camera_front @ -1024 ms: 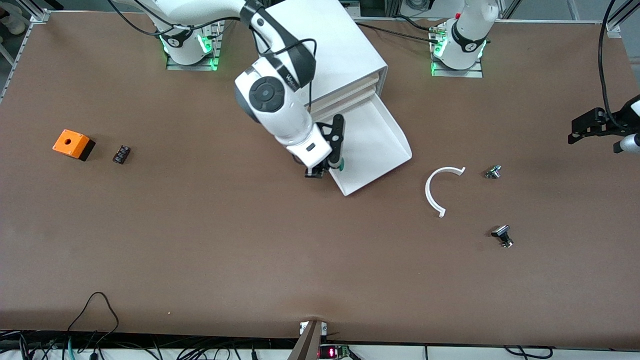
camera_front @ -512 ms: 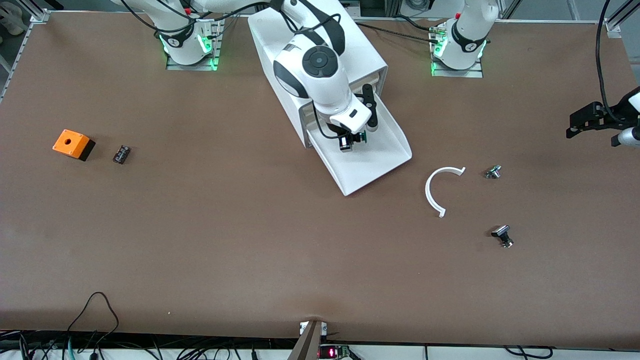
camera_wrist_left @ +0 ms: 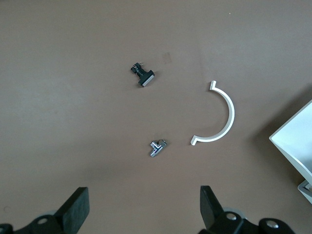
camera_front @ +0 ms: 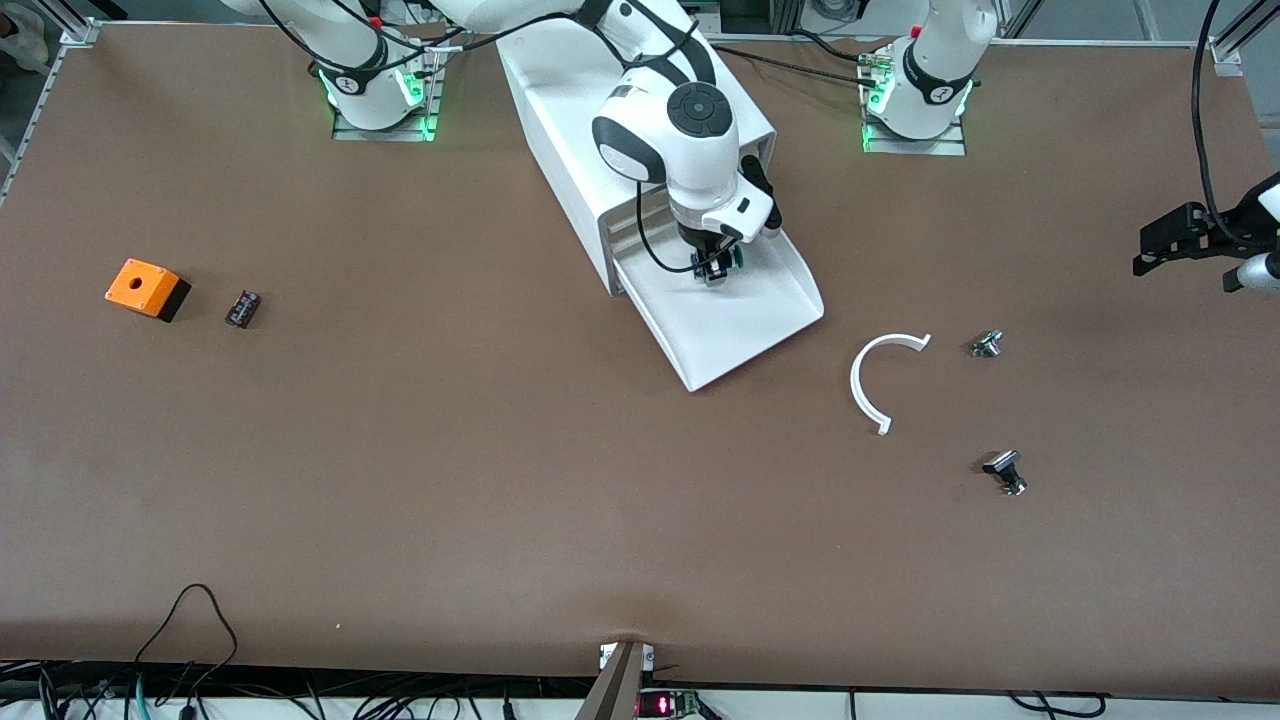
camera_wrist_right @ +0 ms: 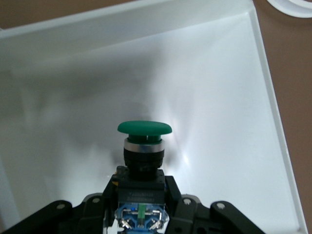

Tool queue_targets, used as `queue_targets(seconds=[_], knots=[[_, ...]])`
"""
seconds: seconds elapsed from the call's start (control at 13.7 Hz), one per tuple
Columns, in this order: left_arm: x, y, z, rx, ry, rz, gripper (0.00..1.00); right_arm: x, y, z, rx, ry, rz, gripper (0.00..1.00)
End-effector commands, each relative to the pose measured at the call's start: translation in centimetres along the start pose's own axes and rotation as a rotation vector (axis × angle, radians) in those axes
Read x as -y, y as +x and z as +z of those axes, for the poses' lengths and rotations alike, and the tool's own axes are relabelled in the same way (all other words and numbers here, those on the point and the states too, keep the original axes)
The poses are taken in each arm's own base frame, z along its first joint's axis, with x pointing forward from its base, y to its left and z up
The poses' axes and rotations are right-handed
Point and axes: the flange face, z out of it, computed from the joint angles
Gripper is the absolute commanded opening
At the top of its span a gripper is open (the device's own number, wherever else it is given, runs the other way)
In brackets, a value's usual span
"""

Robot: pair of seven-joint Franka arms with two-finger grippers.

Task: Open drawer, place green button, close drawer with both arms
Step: 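Lower the green button into the open drawer and open the right gripper, then raise the right gripper from the drawer while the left gripper approaches it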

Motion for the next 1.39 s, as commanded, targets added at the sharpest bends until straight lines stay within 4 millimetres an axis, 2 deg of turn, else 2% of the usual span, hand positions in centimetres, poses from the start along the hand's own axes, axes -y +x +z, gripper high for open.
queue_targets(seconds=[0.0,0.22,0.29,0.37,0.44,0.51,0.59,0.88,1.17,1.32], knots=[[-0.5,-0.6,-0.6,-0.009,0.025,0.001,1.0,-0.1,0.3,1.8,0.021,-0.019,-0.036,0.2],[-0.5,-0.5,-0.5,-0.012,0.023,0.001,1.0,0.1,0.2,4.5,0.036,-0.03,-0.039,0.23],[-0.5,-0.5,-0.6,-0.011,0.021,0.001,1.0,0.4,0.6,4.9,0.037,-0.037,-0.035,0.26],[-0.5,-0.6,-0.7,-0.012,0.021,0.002,1.0,0.8,1.0,5.1,0.045,-0.042,-0.013,0.35],[-0.7,-0.5,-0.7,-0.011,0.024,0.008,1.0,1.0,1.1,4.9,0.047,-0.045,0.046,0.65],[-0.7,-0.5,-0.6,-0.008,0.028,0.011,1.0,0.9,1.2,4.4,0.043,-0.049,0.085,1.0],[-0.7,-0.5,-0.6,-0.009,0.027,0.02,1.0,0.8,1.4,3.7,0.036,-0.055,0.096,1.0],[-0.8,-0.4,-0.8,-0.013,0.022,0.025,1.0,-1.7,0.4,-3.5,-0.016,-0.136,0.135,1.0],[-2.4,0.0,-0.1,0.004,0.015,0.053,1.0,-5.4,-2.5,-9.6,-0.049,-0.218,0.246,1.0],[-2.3,0.7,1.7,0.034,0.01,0.053,1.0,-7.3,-4.2,-11.6,-0.06,-0.224,0.295,1.0]])
